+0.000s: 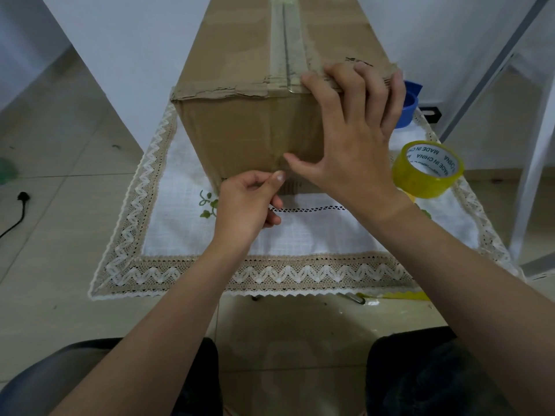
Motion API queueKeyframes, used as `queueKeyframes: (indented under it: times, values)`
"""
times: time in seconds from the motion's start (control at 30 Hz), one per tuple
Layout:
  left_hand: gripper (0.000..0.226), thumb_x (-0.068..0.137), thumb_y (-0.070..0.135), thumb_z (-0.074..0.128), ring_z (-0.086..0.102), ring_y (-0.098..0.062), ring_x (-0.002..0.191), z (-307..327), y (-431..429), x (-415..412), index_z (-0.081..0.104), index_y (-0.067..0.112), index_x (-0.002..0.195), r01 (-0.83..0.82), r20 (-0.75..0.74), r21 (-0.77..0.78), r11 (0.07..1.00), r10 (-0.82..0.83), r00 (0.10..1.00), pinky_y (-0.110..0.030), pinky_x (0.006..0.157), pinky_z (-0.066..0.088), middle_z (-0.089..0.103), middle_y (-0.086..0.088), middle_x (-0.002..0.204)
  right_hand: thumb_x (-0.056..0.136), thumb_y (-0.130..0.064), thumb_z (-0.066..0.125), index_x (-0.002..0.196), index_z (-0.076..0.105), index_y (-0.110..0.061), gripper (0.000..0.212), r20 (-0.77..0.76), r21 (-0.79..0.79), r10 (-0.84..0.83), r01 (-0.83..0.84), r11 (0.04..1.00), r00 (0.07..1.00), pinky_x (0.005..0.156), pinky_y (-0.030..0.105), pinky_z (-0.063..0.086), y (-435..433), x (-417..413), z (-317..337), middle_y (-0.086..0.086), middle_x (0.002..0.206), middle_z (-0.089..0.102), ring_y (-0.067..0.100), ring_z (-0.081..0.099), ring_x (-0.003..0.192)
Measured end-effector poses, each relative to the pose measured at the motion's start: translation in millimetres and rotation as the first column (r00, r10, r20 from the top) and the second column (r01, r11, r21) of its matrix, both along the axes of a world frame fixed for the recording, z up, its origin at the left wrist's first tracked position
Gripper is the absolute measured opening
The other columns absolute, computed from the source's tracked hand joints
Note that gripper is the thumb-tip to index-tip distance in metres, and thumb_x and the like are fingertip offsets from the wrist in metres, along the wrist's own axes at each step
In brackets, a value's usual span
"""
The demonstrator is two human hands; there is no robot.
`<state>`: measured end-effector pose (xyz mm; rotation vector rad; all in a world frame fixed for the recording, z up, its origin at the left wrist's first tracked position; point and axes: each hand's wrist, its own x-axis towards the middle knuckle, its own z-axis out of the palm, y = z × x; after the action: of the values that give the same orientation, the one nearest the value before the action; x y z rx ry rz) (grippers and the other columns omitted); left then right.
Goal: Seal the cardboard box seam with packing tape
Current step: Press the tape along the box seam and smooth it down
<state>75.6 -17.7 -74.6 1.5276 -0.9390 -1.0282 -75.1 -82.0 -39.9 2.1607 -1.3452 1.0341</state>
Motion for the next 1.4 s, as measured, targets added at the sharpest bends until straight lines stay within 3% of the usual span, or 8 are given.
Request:
queueKeyframes:
  times: [0.13,0.33,0.57,0.8,1.0,1.17,1.3,1.4]
  values:
    - [0.015,0.097,0.033,0.070,0.056,-0.010,0.037,0.3,-0.2,-0.8,0.074,0.020,0.091,-0.006,0.003,0.003,1.000,0.006,1.000,-0.021,0.043,0.048,0.064,0.007,0.051,0.083,-0.055,0.070,0.136,0.063,-0.025,0.062,0.158,0.024,0.058,-0.063,0.998,0.986,0.122,0.061,0.020,-0.3,-2.3,7.4,0.005,0.138,0.058,0.034,0.048,0.136]
    - [0.014,0.097,0.032,0.070,0.056,-0.009,0.037,-0.4,-0.5,-0.2,0.074,0.020,0.091,-0.007,0.000,-0.003,1.000,0.007,1.000,-0.022,0.044,0.051,0.064,0.007,0.051,0.070,-0.056,0.072,0.144,0.055,-0.023,0.083,0.003,0.048,0.017,-0.017,0.999,1.000,0.124,0.067,0.014,4.9,0.5,5.0,0.009,0.146,0.053,0.037,0.042,0.143]
    - [0.018,0.096,0.033,0.071,0.054,-0.010,0.036,-0.2,-1.5,-0.6,0.072,0.018,0.085,-0.011,-0.006,-0.005,1.000,0.011,1.000,-0.022,0.043,0.049,0.063,0.006,0.050,0.084,-0.066,0.065,0.121,0.063,-0.025,0.056,0.206,0.058,-0.088,0.078,0.995,0.975,0.121,0.061,0.020,3.0,22.8,14.6,0.003,0.130,0.059,0.034,0.050,0.131]
    - [0.013,0.098,0.031,0.070,0.055,-0.010,0.036,-1.5,-0.8,1.0,0.074,0.020,0.092,-0.020,-0.012,-0.009,1.000,0.020,1.000,-0.024,0.046,0.051,0.063,0.006,0.050,0.066,-0.082,0.070,0.142,0.050,-0.025,0.096,0.013,0.004,-0.084,0.084,0.996,0.996,0.124,0.067,0.011,-1.5,13.0,-4.3,0.009,0.146,0.053,0.037,0.042,0.144]
    - [0.017,0.097,0.032,0.070,0.056,-0.010,0.037,-0.8,-1.8,1.8,0.074,0.017,0.092,-0.011,-0.009,0.003,1.000,0.011,1.000,-0.025,0.047,0.051,0.063,0.006,0.051,0.064,-0.083,0.069,0.141,0.045,-0.026,0.098,0.017,0.006,-0.094,0.094,0.996,0.995,0.124,0.066,0.010,0.3,14.5,-1.8,0.008,0.146,0.052,0.037,0.040,0.144]
    - [0.019,0.096,0.033,0.072,0.055,-0.010,0.036,-1.0,-2.7,1.8,0.073,0.017,0.087,-0.015,-0.008,-0.003,1.000,0.015,1.000,-0.023,0.045,0.050,0.063,0.006,0.051,0.076,-0.077,0.066,0.127,0.060,-0.026,0.073,0.203,0.056,-0.075,0.064,0.996,0.976,0.123,0.061,0.014,1.5,21.8,8.6,0.002,0.135,0.056,0.034,0.047,0.135]
    - [0.016,0.097,0.032,0.070,0.055,-0.009,0.036,-2.3,-3.3,2.1,0.075,0.016,0.093,-0.017,-0.011,0.000,1.000,0.017,1.000,-0.022,0.044,0.050,0.063,0.006,0.051,0.061,-0.085,0.070,0.136,0.043,-0.028,0.098,0.048,0.027,-0.095,0.094,0.995,0.994,0.123,0.065,0.009,-2.5,19.3,-0.6,0.006,0.144,0.053,0.035,0.039,0.141]
    - [0.016,0.097,0.031,0.071,0.055,-0.009,0.036,-2.0,-2.5,2.6,0.075,0.017,0.093,-0.011,0.002,-0.007,1.000,0.011,1.000,-0.023,0.044,0.050,0.064,0.006,0.051,0.058,-0.087,0.070,0.137,0.037,-0.029,0.103,0.026,0.026,-0.101,0.100,0.995,0.995,0.124,0.065,0.008,-3.4,17.2,-3.6,0.006,0.145,0.052,0.034,0.038,0.143]
